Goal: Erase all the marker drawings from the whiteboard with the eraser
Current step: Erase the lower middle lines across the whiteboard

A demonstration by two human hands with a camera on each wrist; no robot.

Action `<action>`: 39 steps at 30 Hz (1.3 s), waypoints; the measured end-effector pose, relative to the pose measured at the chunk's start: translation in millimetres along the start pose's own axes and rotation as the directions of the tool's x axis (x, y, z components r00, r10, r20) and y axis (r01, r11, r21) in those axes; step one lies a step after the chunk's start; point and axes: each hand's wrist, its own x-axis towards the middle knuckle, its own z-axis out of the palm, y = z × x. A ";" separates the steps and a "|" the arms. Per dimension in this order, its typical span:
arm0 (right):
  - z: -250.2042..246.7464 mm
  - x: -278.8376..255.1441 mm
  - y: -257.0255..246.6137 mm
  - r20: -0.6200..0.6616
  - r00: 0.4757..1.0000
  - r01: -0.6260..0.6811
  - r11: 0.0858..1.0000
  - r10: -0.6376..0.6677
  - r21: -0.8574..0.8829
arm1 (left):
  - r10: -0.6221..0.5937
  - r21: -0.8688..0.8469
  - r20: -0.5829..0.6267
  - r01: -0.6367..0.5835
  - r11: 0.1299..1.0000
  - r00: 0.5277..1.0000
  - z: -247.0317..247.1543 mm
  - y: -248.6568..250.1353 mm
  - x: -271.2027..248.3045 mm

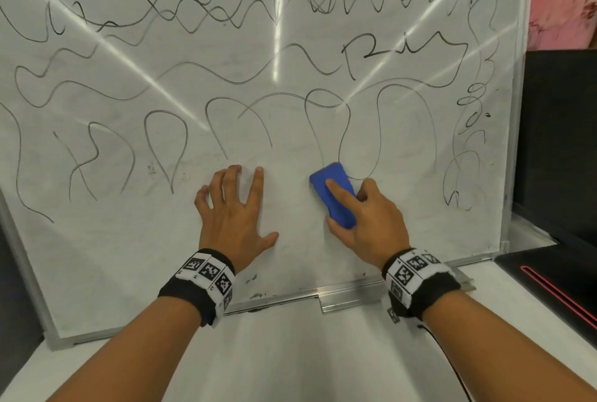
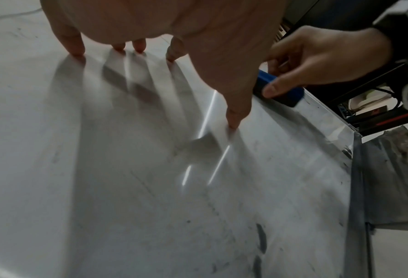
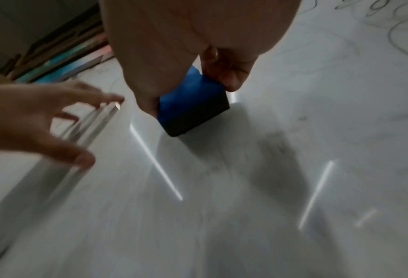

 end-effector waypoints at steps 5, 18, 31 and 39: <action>-3.7 25.4 -19.2 -0.030 0.999 -0.022 1.000 0.022 -0.004 | 0.040 -0.012 -0.003 -0.040 0.999 0.999 -1.6 12.0 5.1; -13.1 32.6 -10.7 -0.026 1.000 -0.005 1.000 0.005 -0.006 | 0.134 0.007 -0.003 -0.133 0.991 0.991 -1.2 46.3 15.6; -6.9 -15.2 32.4 0.008 0.999 -0.042 0.999 0.042 0.015 | 0.186 -0.002 -0.037 -0.187 0.982 0.982 -2.9 69.1 25.0; -17.0 -12.5 61.6 -0.114 0.977 -0.170 0.983 0.177 0.074 | 0.211 -0.004 -0.026 -0.211 0.978 0.977 -5.8 87.2 35.0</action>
